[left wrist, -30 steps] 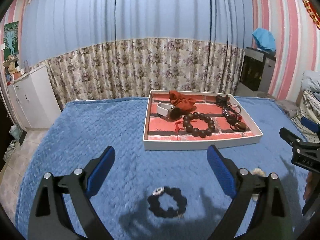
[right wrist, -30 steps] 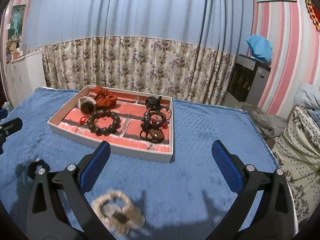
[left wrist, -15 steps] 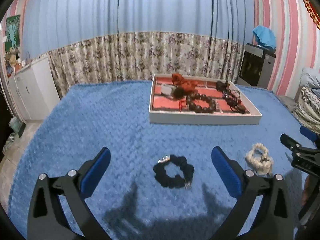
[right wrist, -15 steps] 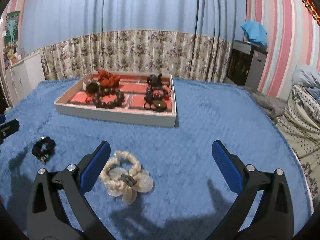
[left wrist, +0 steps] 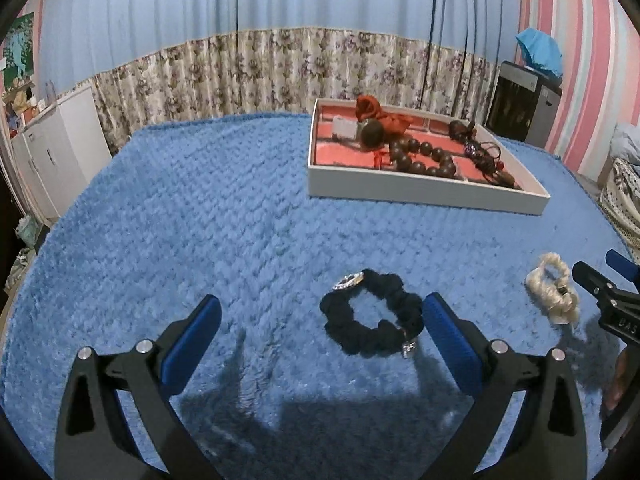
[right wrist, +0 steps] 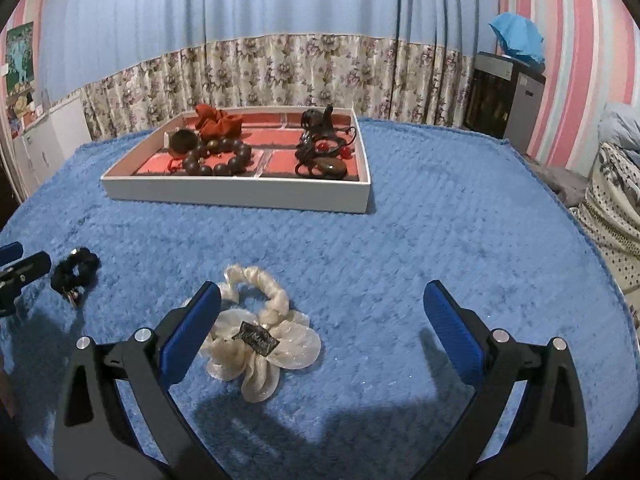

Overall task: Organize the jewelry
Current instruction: 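Move the left gripper to the black scrunchie while the right approaches the cream scrunchie, then close the left gripper on the black scrunchie while the right grasps the cream scrunchie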

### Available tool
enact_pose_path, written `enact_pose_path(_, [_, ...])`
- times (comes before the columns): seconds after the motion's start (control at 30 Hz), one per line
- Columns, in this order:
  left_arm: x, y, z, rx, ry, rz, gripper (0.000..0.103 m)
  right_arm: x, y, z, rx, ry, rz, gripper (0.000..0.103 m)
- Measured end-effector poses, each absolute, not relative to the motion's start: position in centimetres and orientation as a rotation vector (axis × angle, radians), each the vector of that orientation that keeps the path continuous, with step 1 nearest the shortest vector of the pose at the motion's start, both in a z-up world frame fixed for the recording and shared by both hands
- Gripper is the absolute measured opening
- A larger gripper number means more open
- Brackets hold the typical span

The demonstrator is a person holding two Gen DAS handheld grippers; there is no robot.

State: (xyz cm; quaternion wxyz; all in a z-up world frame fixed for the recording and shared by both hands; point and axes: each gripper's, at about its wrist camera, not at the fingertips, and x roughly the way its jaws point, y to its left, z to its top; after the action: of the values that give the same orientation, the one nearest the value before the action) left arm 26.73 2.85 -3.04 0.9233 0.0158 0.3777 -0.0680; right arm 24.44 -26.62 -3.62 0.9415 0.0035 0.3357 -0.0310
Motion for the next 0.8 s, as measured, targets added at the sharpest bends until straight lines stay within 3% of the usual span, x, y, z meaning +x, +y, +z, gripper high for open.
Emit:
enact_pose_path(0.1, [26.9,2.6,-3.3,0.052,0.772,-0.121,0.098,24.8,-26.5,-4.0,0.002,0.702,-0.062,0.098])
enact_pose_path(0.3, [27.2,2.3,-3.7,0.06,0.784,-0.148,0.098,25.5,-26.7,-4.9,0.012,0.748,-0.051,0.088])
enact_pose_path(0.43, [27.6,2.2,-4.3,0.057,0.812,-0.159,0.097,26.2,-26.9,-5.5,0.021,0.79,-0.039,0.073])
enact_pose_path(0.8, [28.4,2.4,-5.2,0.002,0.862,-0.222,0.07,27.1,-26.4,-6.2,0.035,0.84,0.008,0.056])
